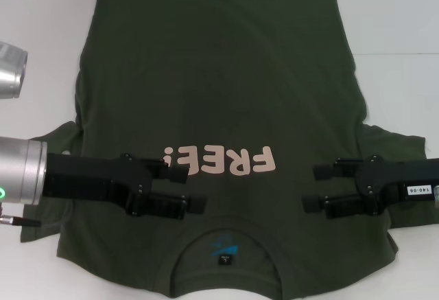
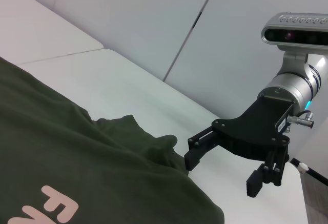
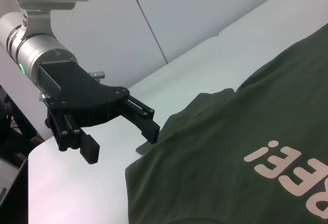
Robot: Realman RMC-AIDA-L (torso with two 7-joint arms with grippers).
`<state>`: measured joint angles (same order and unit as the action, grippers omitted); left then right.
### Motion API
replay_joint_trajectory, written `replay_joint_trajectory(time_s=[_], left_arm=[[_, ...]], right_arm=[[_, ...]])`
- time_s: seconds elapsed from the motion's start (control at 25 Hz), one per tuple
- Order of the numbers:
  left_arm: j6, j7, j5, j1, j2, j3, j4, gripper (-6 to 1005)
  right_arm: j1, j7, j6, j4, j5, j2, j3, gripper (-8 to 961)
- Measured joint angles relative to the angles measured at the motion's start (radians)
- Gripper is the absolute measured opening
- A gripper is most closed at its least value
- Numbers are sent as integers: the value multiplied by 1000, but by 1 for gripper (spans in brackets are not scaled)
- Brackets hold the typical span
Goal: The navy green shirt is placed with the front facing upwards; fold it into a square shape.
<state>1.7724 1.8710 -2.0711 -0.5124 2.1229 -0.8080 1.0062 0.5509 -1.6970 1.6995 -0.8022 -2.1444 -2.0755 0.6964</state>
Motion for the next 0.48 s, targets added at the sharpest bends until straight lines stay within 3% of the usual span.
replay_joint_trajectory(time_s=[0.48], left_arm=[[-3,0,0,-8,0,3,0,841]], right_arm=[[0,2,-5,0,0,0,-16,942]])
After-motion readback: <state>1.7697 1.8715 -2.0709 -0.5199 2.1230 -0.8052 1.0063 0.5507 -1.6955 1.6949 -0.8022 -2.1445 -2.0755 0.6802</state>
